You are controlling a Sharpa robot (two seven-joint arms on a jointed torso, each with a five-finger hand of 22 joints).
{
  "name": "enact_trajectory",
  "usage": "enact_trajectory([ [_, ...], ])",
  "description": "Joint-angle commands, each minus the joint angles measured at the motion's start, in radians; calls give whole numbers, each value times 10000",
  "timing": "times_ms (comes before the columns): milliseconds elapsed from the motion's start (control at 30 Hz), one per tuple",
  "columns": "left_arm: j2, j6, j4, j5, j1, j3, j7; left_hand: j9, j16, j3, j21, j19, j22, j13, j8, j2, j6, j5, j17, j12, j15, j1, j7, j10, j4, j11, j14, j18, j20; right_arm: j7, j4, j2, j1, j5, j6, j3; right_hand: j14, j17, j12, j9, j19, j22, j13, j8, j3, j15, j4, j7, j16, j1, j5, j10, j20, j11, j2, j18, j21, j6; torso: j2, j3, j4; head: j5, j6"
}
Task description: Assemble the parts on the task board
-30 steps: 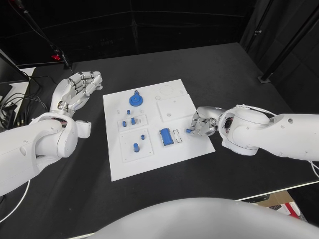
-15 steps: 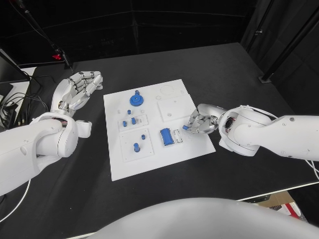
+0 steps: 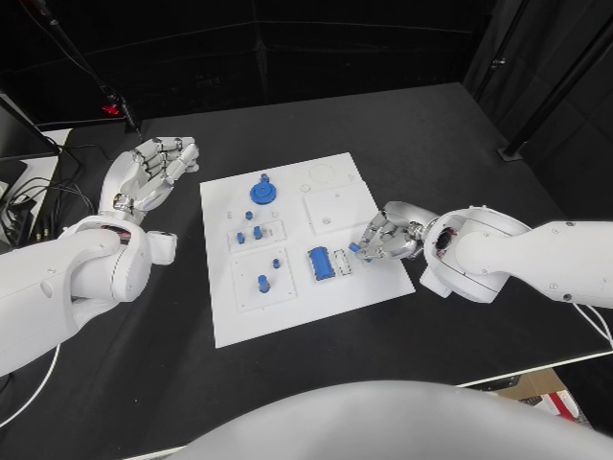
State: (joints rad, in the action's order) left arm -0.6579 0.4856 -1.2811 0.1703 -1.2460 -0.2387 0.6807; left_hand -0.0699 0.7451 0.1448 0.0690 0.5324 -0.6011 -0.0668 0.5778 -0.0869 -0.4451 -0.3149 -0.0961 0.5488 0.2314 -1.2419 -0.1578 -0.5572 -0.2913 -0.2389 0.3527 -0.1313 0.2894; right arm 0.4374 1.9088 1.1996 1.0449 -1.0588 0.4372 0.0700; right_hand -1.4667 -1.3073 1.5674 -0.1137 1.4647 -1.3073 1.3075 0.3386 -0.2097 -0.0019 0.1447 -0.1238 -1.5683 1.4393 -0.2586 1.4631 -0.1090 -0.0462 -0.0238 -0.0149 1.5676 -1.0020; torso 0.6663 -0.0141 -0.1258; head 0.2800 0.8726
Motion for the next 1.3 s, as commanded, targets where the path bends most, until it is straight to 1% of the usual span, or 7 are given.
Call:
enact_trajectory([
  [33, 31, -63, 8, -13, -16, 10, 871, 13, 31, 40, 44, -16, 15, 12, 44, -124, 58, -60, 10, 44, -9, -1, -1222, 56, -5, 12, -53, 137, 3, -305, 6, -44, 19, 2201, -353, -4, -1041, -2635, 34, 19, 1061, -2635, 2633, -79, 13, -66, -70, 195, -25, -79, -71, 1077, 79, 51, -23, 149, 32, -272, 12, 2, -7, -30, 0],
  [200, 53, -60, 14, -13, -16, 10, 864, 13, 31, 40, 44, -16, 15, 12, 44, -124, 58, -60, 10, 44, -9, -1, -1222, 56, -5, 12, -53, 137, 3, -303, -156, -181, 22, 3641, -667, -5, -1041, -2635, 34, 19, 1061, -2635, 2633, -137, 54, -65, -53, 196, -25, -156, -114, 1077, 78, 51, -27, 149, 32, -318, 9, 8, -12, -26, 0],
  [367, 70, -58, 18, -13, -16, 10, 843, 13, 38, 45, 44, -18, 18, 12, 50, -131, 63, -63, 17, 51, -9, -5, -1222, 58, -4, 12, -52, 138, 3, -163, -349, -342, 22, 4146, -728, -5, -1041, -2635, 34, 19, 1061, -2635, 2633, -202, 113, -64, -18, 201, -25, -262, -136, 1077, 77, 56, -29, 149, 32, -371, 6, 2, 5, -47, 0],
  [533, 79, -64, 16, -13, -16, 10, 831, 13, 38, 45, 44, -18, 18, 12, 50, -131, 63, -63, 17, 51, -9, -5, -1222, 58, -4, 12, -52, 138, 3, -71, -537, -526, 22, 4292, -561, -4, -1041, -2635, 34, 18, 1061, -2635, 2633, -208, 116, -64, -18, 204, -25, -267, -144, 1077, 77, 57, -26, 149, 32, -379, 3, 4, 5, -46, 0],
  [667, 86, -67, 19, -13, -16, 10, 832, 13, 38, 45, 44, -18, 18, 12, 50, -131, 63, -63, 17, 51, -9, -5, -1222, 58, -4, 12, -52, 138, 3, -195, -557, -580, 22, 4331, -304, -4, -1041, -2635, 34, 18, 1061, -2635, 2633, -220, 122, -66, -13, 203, -25, -280, -155, 1077, 77, 57, -21, 149, 32, -385, 10, -19, -2, -97, 0],
  [933, 89, -67, 30, -13, -16, 10, 824, 13, 38, 45, 44, -18, 18, 12, 50, -131, 63, -63, 17, 51, -9, -5, -1222, 58, -4, 12, -52, 138, 3, -481, -512, -583, 21, 4350, 252, -4, -1041, -2635, 34, 19, 1061, -2635, 2633, -278, 165, -68, 12, 200, -25, -354, -193, 1077, 78, 57, -14, 149, 32, -418, 5, 3, 25, -87, 0],
  [1300, 110, -81, 49, -13, -15, 10, 825, 14, 47, 51, 44, -22, 21, 12, 57, -139, 68, -67, 26, 60, -9, -10, -1223, 61, -4, 12, -51, 139, 3, -518, -553, -654, 21, 4352, 385, -4, -1041, -2635, 34, 23, 1061, -2635, 2633, -397, 267, -71, 85, 194, -25, -518, -222, 1077, 80, 54, -15, 149, 32, -474, 4, 1, 2, -65, 0],
])
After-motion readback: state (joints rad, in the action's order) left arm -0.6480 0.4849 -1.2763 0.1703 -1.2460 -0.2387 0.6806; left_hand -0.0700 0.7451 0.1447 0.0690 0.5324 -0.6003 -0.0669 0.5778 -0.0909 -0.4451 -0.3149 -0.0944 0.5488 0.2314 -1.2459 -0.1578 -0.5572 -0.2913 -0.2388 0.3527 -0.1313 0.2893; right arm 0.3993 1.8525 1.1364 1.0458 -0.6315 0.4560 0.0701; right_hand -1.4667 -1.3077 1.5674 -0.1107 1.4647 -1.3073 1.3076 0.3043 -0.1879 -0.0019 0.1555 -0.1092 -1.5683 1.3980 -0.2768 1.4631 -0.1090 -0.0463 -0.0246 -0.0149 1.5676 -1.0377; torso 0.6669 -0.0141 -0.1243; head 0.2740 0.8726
